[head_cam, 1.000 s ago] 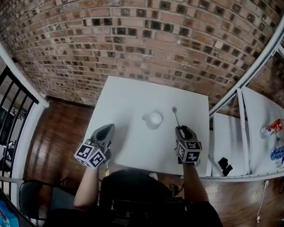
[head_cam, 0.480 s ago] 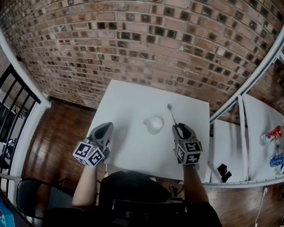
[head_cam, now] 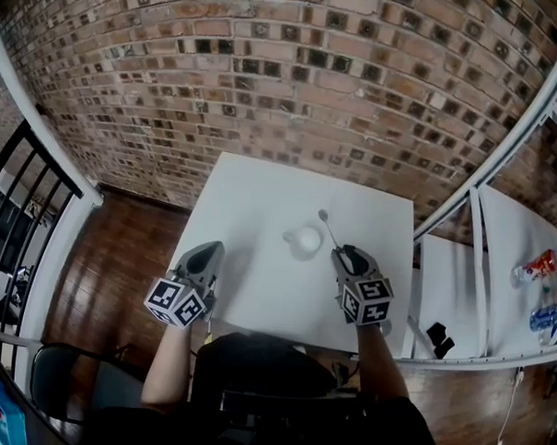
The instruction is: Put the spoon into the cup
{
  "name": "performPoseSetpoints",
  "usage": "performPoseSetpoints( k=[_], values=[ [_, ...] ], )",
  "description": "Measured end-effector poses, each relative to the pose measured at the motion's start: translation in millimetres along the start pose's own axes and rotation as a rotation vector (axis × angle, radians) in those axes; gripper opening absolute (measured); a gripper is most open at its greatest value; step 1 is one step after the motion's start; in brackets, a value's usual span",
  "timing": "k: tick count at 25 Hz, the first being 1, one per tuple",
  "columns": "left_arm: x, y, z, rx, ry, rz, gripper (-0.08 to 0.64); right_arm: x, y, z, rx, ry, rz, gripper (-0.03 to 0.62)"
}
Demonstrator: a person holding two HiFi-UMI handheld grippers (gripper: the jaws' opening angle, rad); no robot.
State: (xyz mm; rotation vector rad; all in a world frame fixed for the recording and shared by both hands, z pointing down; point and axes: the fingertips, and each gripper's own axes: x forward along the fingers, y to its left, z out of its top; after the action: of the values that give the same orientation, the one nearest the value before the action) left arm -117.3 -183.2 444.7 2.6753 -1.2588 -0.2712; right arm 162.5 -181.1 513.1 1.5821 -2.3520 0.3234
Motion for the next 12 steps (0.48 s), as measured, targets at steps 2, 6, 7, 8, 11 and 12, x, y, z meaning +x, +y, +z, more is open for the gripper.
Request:
performPoseSetpoints(
  k=[2,6,7,8,11,12],
  values=[
    [0,-1,-1,0.0,0.003,0.001,0.003,1,4,-3,0.0,0.006,0.017,0.127],
    [0,-1,-2,0.0,0.007,0.001,0.003,3,13,-10,-0.004,0.028,0.051,0.127],
    [-1,-1,-3,-0.001,0.008,0.002,0.003,3,14,-13,-0.004,0.035,0.056,0.127],
    [-1,-1,-3,-0.003,0.008,0.004,0.003,3,15,-16,-0.003,0.043,0.061,0.127],
    [-4,0,-6,-0.005,0.011,0.01,0.003,6,20,-29,-0.001,0.074,0.078,0.127],
    [-5,1,-6,-0.005,0.014,0.012,0.003,6,22,-33,-0.003,0.084,0.085,0.127]
  ],
)
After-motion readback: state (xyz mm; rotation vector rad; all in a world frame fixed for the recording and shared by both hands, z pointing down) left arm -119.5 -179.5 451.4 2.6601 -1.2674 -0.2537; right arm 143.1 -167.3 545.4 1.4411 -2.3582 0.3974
